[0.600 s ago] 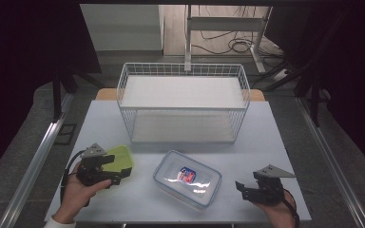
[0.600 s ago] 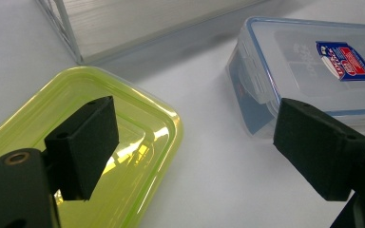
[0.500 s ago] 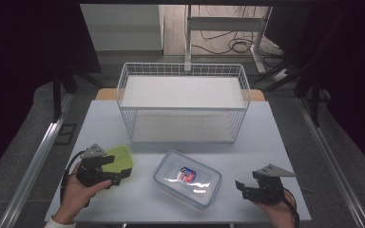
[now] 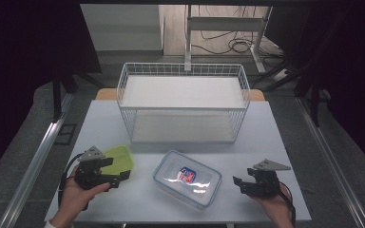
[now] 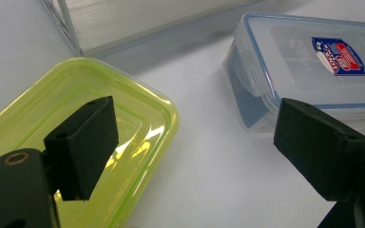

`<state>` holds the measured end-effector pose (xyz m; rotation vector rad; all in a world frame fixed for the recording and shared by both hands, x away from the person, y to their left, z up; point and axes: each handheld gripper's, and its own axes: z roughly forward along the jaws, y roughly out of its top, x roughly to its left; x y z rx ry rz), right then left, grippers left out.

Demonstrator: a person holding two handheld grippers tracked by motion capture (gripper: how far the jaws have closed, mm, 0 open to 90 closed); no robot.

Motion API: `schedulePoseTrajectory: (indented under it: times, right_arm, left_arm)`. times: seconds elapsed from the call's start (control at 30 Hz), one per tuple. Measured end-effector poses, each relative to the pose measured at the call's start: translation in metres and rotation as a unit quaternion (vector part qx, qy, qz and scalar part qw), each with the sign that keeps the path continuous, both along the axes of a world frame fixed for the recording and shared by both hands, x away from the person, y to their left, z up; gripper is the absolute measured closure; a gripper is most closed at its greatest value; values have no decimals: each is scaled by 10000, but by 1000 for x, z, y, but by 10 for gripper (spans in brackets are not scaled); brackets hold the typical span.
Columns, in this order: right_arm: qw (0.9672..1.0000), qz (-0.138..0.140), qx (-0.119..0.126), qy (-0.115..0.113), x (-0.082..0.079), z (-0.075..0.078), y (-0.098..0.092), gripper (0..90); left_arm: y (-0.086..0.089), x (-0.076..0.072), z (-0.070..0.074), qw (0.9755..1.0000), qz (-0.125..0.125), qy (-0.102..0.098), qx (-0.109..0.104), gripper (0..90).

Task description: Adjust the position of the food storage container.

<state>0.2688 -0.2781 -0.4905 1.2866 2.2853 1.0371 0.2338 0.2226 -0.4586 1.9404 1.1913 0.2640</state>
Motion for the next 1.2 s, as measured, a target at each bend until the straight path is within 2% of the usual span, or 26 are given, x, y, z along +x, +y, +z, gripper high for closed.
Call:
schedulePoseTrajectory:
  times: [0.3, 0.43, 0.53, 0.7, 0.87, 1.07, 1.2]
  right_arm:
    - [9999, 100, -8, 50, -5, 9, 4, 422]
    - [9997, 171, 84, 123, -4, 15, 3, 559]
    - [9991, 383, 136, 95, -7, 23, 8, 654]
    - [9961, 870, 149, 3, -16, 39, 29, 765]
    - [9921, 1219, 246, -147, -24, 52, 46, 868]
    - [9851, 1672, 298, -258, -34, 63, 70, 890]
    - [9816, 1871, 340, -153, -38, 60, 81, 891]
  left_arm:
    - [0, -4, 1, 10000, -2, 10, -56, 148]
    - [-2, -4, 3, 10000, -31, -12, -94, 148]
    - [-4, -1, 1, 9999, -71, 3, -72, 148]
    - [-7, 2, -3, 9999, -127, 65, -49, 148]
    - [-8, 2, -3, 9999, -123, 70, -41, 148]
    - [-8, 1, -2, 9999, -111, 57, -35, 148]
    - [-6, 0, -3, 9999, -90, 55, -29, 148]
